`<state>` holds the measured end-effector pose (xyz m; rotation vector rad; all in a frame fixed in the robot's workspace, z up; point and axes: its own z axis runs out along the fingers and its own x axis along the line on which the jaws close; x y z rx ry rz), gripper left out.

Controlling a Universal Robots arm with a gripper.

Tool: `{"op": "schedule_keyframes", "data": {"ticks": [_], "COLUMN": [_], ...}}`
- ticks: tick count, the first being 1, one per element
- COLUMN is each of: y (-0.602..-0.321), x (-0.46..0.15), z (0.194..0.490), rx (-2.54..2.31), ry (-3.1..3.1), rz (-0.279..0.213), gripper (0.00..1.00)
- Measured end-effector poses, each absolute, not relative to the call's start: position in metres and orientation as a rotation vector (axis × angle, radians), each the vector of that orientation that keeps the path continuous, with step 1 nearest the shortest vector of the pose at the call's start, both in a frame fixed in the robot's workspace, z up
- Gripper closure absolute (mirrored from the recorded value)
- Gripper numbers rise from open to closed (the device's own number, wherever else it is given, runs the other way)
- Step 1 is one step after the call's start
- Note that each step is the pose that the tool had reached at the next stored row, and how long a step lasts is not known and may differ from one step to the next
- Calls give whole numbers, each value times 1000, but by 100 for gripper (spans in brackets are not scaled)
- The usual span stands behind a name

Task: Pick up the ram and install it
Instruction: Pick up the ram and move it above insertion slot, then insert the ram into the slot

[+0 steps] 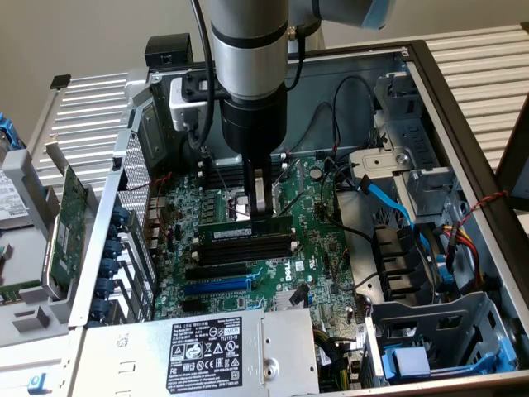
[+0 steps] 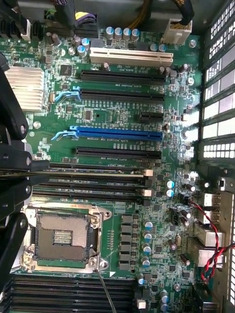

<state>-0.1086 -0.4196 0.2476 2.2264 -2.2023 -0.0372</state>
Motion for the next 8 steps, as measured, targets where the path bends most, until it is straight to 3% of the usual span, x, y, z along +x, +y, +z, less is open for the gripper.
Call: {"op": "schedule_keyframes", "data": {"ticks": [8], "y": [-420], "x": [-109], "z": [247], "rx": [2227], "ry": [-2204], "rz": [-40], "gripper": [86]}}
